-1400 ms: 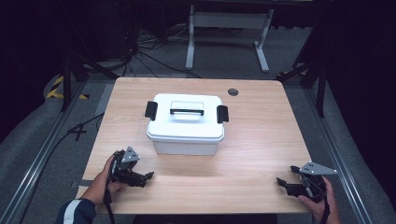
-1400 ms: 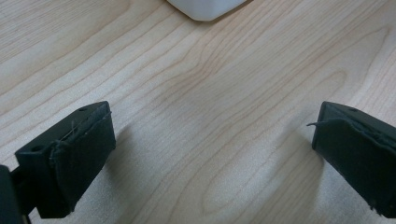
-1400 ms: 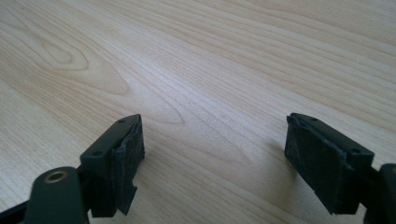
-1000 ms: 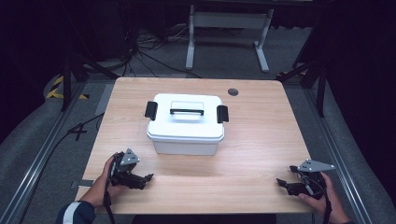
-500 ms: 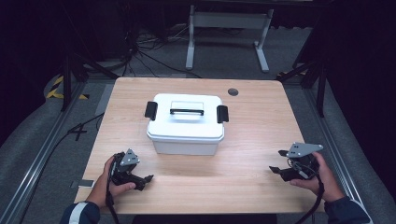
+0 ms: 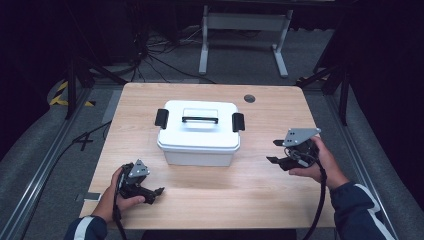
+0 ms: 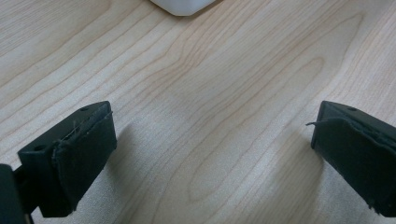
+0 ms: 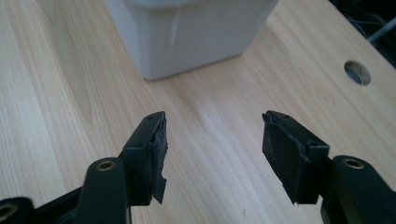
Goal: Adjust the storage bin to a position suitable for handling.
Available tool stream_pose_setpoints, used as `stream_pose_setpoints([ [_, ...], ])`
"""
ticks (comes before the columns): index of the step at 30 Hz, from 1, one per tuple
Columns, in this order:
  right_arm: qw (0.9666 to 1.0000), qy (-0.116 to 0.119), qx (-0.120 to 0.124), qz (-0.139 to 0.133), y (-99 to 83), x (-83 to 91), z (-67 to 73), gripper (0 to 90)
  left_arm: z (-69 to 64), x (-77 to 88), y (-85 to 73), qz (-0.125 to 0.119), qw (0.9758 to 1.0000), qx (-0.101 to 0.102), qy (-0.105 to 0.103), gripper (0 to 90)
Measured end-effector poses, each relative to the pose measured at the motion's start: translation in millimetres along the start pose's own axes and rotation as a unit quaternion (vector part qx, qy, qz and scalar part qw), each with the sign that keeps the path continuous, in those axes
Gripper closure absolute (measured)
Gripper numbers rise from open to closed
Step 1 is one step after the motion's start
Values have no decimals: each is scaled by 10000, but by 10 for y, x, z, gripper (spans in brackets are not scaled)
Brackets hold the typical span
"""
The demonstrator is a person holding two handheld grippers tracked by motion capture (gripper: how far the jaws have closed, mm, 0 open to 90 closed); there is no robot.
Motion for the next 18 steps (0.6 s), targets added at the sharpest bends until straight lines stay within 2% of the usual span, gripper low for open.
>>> stream_pose_setpoints([
  [6, 9995, -38, 327, -17, 357, 2, -87, 427, 0, 0, 0, 1, 10000, 0, 0, 6],
  [7, 9995, -38, 327, -17, 357, 2, -87, 427, 0, 0, 0, 1, 10000, 0, 0, 6],
  [12, 9981, -120, 593, -81, 707, 15, -195, 416, 0, 0, 0, 1, 10000, -1, -1, 6],
  [18, 9969, -33, 789, -62, 982, -9, -257, 422, -3, 1, -2, 9, 10000, 11, -16, 6],
])
Point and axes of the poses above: each handheld gripper's, and its own axes: x roughly backward along the jaws, y roughly out of its top, z roughly to its left, the point moved 7 cm from there along -x, roughly forward along the jaws, and after that the axes turned 7 degrees about x, right-handed, at the moved point
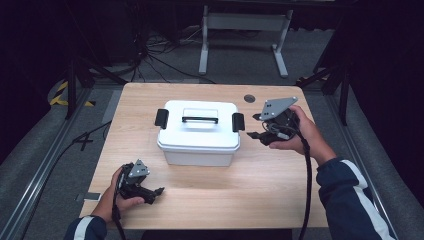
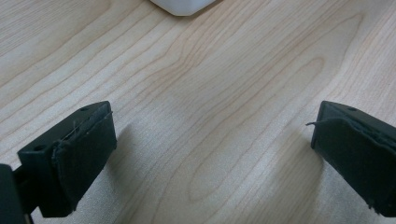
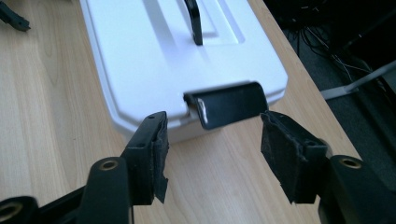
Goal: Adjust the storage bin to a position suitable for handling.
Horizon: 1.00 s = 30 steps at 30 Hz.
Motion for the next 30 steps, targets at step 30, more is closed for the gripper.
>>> stream_pose_setpoints([
  [30, 9908, 667, 1068, 498, 734, -597, -109, 487, -6, 70, -68, -6, 9989, 284, 376, 8],
])
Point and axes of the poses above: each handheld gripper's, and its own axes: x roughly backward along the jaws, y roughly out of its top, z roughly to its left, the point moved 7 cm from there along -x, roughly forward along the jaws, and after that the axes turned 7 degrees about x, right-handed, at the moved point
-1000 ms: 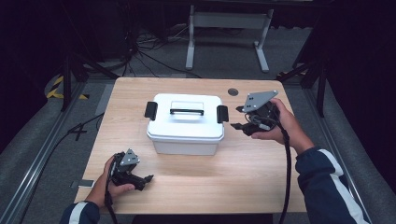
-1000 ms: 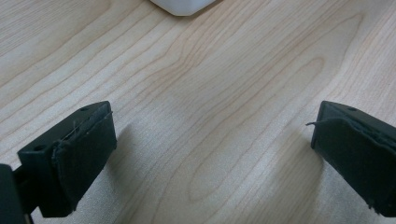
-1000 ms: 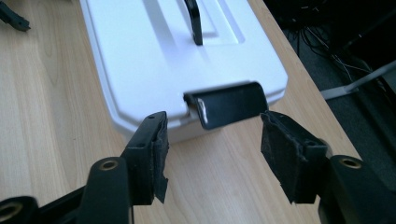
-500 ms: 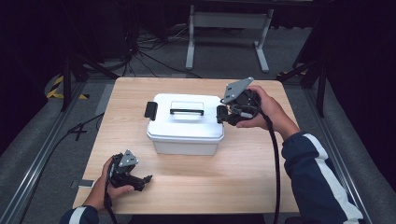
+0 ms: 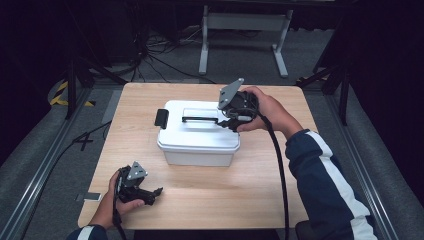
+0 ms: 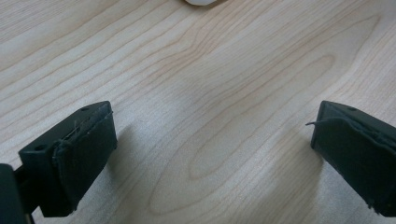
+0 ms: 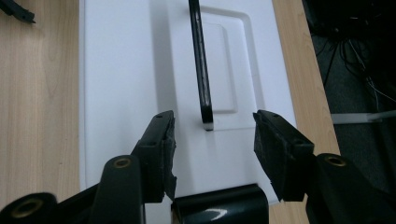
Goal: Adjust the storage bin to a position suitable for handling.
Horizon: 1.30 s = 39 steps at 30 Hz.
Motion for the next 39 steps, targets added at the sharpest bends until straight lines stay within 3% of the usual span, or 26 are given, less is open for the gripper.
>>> stream_pose_setpoints([
  [4, 9999, 93, 99, 106, 56, -83, -8, 502, -20, 20, -26, -17, 9999, 152, 46, 16],
  [15, 9986, 269, 246, 393, 231, -284, -4, 633, -23, 60, -61, -81, 9998, 154, 108, 37],
  [18, 9981, 326, 320, 414, 299, -337, 37, 712, -22, 60, -61, -81, 9998, 155, 114, 37],
  [24, 9975, 159, 419, 544, 362, -411, 29, 834, -21, 60, -60, -73, 9998, 151, 103, 37],
  [31, 9983, 63, 316, 482, 365, -405, -10, 843, -16, 59, -58, -68, 9999, 113, 96, 36],
  [39, 9990, 105, 206, 392, 370, -361, -31, 844, -16, 59, -58, -65, 9999, 114, 95, 36],
])
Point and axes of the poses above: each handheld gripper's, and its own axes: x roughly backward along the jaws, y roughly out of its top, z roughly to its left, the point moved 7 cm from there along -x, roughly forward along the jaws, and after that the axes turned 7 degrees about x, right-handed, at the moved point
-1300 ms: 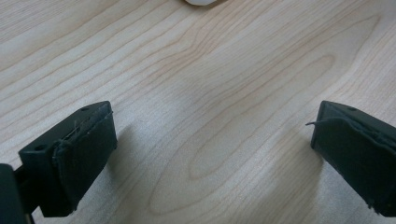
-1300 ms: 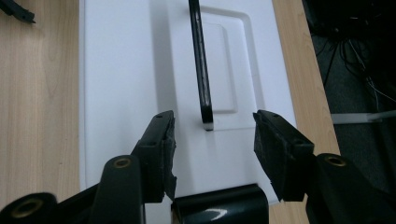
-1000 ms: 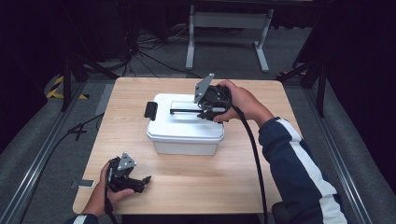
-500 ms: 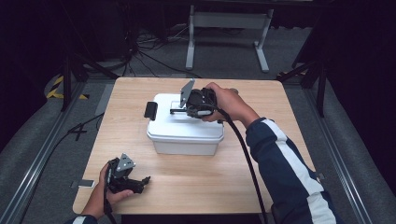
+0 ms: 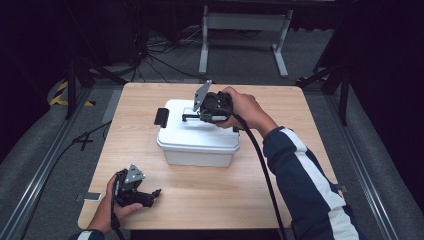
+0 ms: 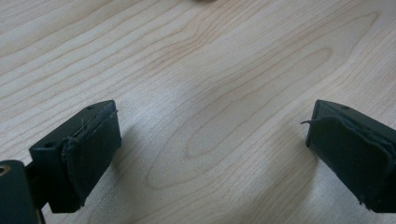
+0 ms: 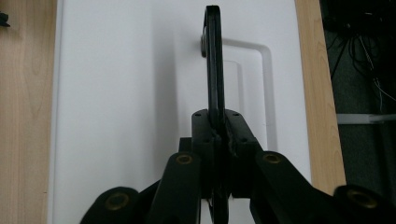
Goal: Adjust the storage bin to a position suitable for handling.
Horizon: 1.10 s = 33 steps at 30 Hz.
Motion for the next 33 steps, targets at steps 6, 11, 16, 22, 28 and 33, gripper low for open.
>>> stream_pose_setpoints([
  [6, 10000, -50, 27, -59, 21, 67, -25, 845, 0, 0, 0, 0, 10000, -2, 0, 36],
  [11, 9999, -53, 58, -73, 24, 89, -16, 844, 1, 0, 0, 0, 10000, -3, 0, 36],
  [16, 9999, -59, 95, -103, 41, 120, 6, 844, 1, 0, 0, 3, 10000, -5, -1, 36],
  [22, 9998, -97, 155, -96, 29, 165, 9, 842, 2, 0, 0, 6, 10000, -11, 3, 36],
  [28, 9997, -149, 163, -145, 14, 240, 12, 842, 0, -1, 1, 0, 10000, -17, -12, 36],
  [33, 9994, -184, 216, -195, -30, 314, 9, 842, -3, -1, -1, 17, 10000, 7, -26, 35],
])
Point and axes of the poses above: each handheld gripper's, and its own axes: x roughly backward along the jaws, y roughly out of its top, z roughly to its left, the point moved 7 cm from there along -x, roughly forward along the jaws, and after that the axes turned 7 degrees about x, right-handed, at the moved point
